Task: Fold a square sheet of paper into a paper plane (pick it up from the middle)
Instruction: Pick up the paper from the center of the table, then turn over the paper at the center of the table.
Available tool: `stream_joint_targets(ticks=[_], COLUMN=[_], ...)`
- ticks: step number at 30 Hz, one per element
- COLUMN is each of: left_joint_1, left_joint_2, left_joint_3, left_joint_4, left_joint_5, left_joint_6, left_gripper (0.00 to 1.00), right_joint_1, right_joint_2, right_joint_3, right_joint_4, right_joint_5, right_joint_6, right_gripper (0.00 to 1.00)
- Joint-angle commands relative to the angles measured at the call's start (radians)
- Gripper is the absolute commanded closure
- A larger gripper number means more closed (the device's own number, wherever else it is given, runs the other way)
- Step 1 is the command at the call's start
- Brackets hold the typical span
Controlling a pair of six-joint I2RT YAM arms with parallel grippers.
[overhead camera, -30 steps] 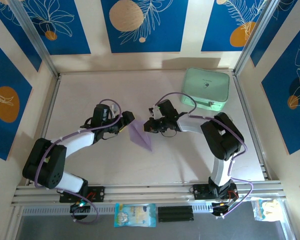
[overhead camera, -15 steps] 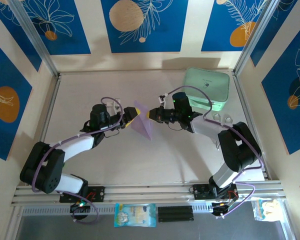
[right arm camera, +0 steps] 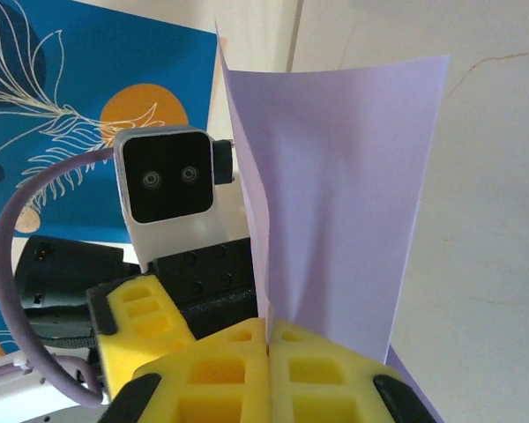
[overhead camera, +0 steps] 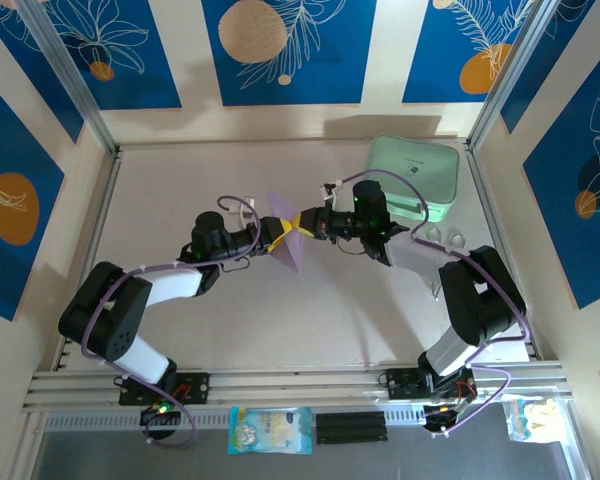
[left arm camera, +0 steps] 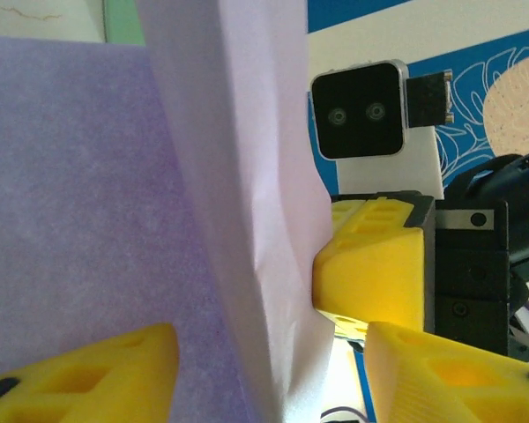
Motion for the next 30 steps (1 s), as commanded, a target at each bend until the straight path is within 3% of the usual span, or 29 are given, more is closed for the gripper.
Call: stream_joint_targets(ticks=[1, 7, 23, 26, 30], left_joint_1=[-0.009, -0.009, -0.009, -0.008, -0.005], left_joint_2=[0.01, 0.011, 0.02, 0.019, 0.0], left_joint_3=[0.026, 0.032, 0.049, 0.054, 0.065], left_joint_4=[0.079, 0.095, 0.037, 0.008, -0.07], left_joint_5=[0.039, 0.049, 0.031, 0.023, 0.009], left_joint_6=[-0.002, 0.001, 0.013, 0.027, 0.075], left_gripper=[0.48, 0.62, 0.84, 0.89, 0.91], right_joint_1=[-0.01, -0.013, -0.028, -0.03, -0.041], right_joint_2=[0.012, 0.033, 0.038, 0.027, -0.024], right_joint_3=[-0.008, -0.01, -0.026, -0.03, -0.038], right_joint_4=[0.036, 0.048, 0.049, 0.042, -0.05], right_joint_5=[-0.041, -0.052, -0.062, -0.058, -0.01], right_joint_6=[0.04, 0.053, 0.054, 0.046, -0.014], right_gripper=[0.98, 0.98, 0.92, 0.86, 0.69])
